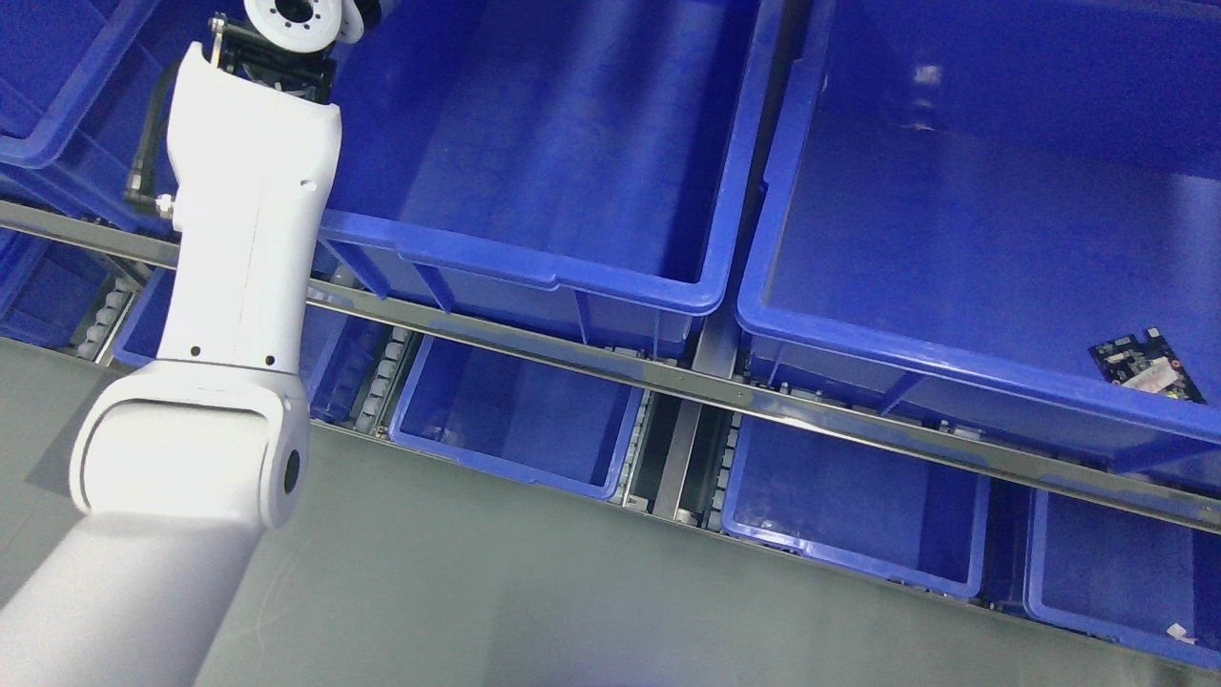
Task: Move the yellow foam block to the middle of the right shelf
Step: 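Open the left hand to release the cube inside the bin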
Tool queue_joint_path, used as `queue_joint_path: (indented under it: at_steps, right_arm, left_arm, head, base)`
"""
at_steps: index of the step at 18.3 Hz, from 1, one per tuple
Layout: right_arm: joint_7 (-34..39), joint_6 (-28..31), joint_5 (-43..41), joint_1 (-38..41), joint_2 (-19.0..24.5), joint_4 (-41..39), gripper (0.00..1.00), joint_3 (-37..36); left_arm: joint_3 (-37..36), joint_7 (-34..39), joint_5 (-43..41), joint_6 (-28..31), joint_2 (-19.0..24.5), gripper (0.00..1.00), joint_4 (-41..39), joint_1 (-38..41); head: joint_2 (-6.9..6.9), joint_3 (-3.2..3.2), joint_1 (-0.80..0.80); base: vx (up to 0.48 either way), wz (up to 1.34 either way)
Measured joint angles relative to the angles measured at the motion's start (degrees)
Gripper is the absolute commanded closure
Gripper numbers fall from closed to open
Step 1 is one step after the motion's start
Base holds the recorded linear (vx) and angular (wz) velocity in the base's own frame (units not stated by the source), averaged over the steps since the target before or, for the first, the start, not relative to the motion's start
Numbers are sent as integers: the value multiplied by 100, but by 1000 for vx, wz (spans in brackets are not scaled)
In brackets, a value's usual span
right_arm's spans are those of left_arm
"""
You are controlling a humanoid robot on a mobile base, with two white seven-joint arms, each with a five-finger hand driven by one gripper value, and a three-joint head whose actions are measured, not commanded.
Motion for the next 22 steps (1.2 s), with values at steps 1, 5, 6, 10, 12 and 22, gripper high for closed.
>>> queue_joint_path:
  at_steps: [1, 5, 6, 10, 12, 22]
  right_arm:
    - [0, 0, 0, 0, 0, 0, 0, 0]
    - [0, 0, 0, 0, 0, 0, 0, 0]
    - [0, 0, 0, 0, 0, 0, 0, 0]
    - [0, 0, 0, 0, 0, 0, 0, 0]
    - [0, 0, 0, 0, 0, 0, 0, 0]
    - [0, 0, 0, 0, 0, 0, 0, 0]
  left_arm:
    - [-11, 71, -47, 5, -4, 51, -2, 5]
    - [-112, 195, -426, -167, -16, 83, -6, 77]
    - [-136, 205, -486, -202, -18, 100, -7, 97]
    - [-209, 191, -639, -339, -28, 78, -12, 148]
    - [-241, 176, -687, -352, -31, 14, -12, 171]
    - [-279, 173, -709, -151, -39, 0, -11, 284]
  head:
    - [0, 0, 0]
    - [0, 0, 0]
    - [0, 0, 0]
    - [0, 0, 0]
    - [0, 0, 0]
    - [0, 0, 0]
  base:
    - [0, 0]
    - [0, 0]
    - [0, 0]
    - [0, 0]
    - [0, 0]
    - [0, 0]
